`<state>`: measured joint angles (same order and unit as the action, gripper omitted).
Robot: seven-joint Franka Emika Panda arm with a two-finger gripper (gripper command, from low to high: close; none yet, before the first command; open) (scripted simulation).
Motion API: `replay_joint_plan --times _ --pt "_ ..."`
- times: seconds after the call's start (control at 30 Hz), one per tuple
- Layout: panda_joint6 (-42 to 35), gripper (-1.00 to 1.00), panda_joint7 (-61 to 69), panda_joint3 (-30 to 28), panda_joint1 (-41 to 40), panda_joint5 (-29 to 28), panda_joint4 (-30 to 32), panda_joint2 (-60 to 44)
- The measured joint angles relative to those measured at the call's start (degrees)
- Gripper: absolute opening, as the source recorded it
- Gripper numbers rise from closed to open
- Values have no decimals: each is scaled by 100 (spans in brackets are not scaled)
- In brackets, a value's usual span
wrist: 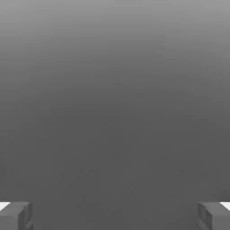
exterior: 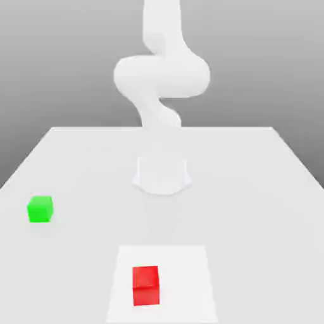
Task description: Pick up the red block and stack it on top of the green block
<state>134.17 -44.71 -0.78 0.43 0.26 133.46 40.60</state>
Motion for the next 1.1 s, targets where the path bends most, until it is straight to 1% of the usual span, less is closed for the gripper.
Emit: replay_joint_plan --times 0.53,0.73,0.9,0.93,1.1 --pt "1548 0 749 -341 117 192 1080 -3361" --pt "2124 0 941 -377 47 144 1481 -4601" --pt "2926 0 1085 -259 -47 288 1418 -5638" --pt "3097 -100 1109 -217 -82 320 1388 -5841" --pt "3093 -100 1099 -215 -86 310 1388 -5841"
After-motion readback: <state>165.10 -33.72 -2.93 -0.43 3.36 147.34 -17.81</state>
